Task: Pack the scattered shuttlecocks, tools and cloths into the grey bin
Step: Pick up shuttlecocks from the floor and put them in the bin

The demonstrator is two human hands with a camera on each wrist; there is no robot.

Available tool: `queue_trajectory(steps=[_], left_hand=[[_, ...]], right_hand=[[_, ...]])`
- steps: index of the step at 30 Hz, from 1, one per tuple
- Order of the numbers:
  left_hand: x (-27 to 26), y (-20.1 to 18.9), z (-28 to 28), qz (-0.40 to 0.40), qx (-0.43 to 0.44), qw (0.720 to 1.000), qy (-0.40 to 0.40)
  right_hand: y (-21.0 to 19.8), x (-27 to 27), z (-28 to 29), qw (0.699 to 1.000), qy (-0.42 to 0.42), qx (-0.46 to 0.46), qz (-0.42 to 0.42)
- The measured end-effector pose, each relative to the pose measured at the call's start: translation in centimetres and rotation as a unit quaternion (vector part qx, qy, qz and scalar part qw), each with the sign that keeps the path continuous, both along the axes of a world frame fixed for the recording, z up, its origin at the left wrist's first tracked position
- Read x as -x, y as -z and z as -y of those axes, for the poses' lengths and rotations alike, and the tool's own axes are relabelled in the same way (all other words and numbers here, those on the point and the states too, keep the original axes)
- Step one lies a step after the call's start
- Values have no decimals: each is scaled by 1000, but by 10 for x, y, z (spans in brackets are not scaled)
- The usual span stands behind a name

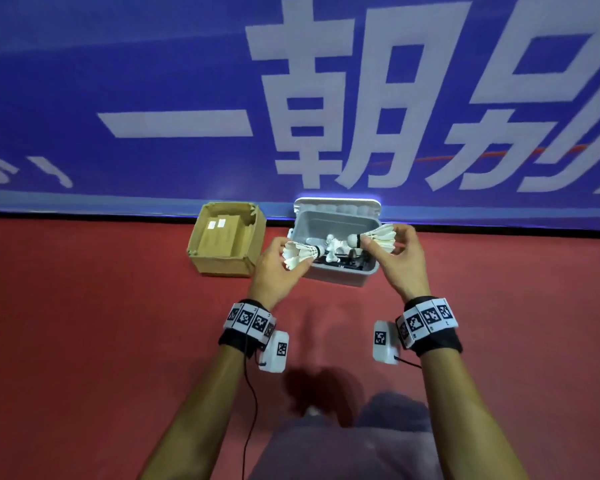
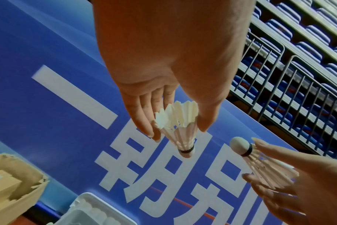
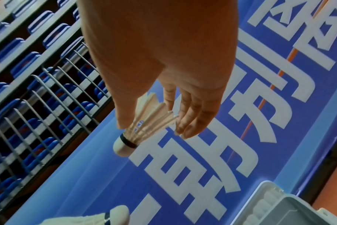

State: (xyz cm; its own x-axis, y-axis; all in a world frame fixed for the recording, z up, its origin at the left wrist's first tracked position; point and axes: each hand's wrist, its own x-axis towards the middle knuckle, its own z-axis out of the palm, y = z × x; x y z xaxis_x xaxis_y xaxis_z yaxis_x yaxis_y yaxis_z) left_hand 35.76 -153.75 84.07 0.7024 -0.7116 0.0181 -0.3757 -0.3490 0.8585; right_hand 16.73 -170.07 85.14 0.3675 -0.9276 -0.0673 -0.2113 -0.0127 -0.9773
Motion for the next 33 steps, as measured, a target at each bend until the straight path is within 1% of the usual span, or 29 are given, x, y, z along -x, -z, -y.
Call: queue_trajectory(steps=[4,8,12,15,17,19,22,28,33], left_hand=[[-31,10,91,9,-11,1000,20],[-54,18,177,32,2,999,39],[-76,14,254,24,-13,999,22],[-95,11,297,37,-26,999,-10],[-109,7,321,44,-30,998,-33],[-123,6,339,50,-35,997,-49],[-150,4,364,49,-54,996,-53],[-222,16,401,13,-100,993,-66],[-293,25,440,-8,-133,991,-31]], right_hand=[[9,-13,86,999,30,-10,-17],[15,-35,180,999,32,-16,-26],[0,-65,282,1000,14,-16,-21],[-17,-89,337,1000,5,-26,-1],[-19,-106,363,999,0,-37,7],[-12,-122,383,998,-23,-49,-6],[-2,-151,415,996,-51,-66,-28],[25,-219,470,990,-67,-83,-88],[52,-272,507,986,-61,-93,-124]])
